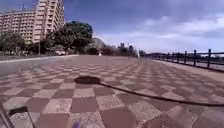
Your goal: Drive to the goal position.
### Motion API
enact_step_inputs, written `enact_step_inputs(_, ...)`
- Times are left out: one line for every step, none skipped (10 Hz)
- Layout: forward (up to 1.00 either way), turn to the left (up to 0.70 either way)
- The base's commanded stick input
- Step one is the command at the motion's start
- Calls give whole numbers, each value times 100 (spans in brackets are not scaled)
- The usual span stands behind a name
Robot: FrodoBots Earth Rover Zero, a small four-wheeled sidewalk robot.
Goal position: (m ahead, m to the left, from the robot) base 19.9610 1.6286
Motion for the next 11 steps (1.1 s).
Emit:
enact_step_inputs(70, 0)
enact_step_inputs(70, 0)
enact_step_inputs(70, 0)
enact_step_inputs(70, 0)
enact_step_inputs(70, 0)
enact_step_inputs(70, 0)
enact_step_inputs(70, 0)
enact_step_inputs(70, 0)
enact_step_inputs(70, 0)
enact_step_inputs(70, 0)
enact_step_inputs(70, 0)
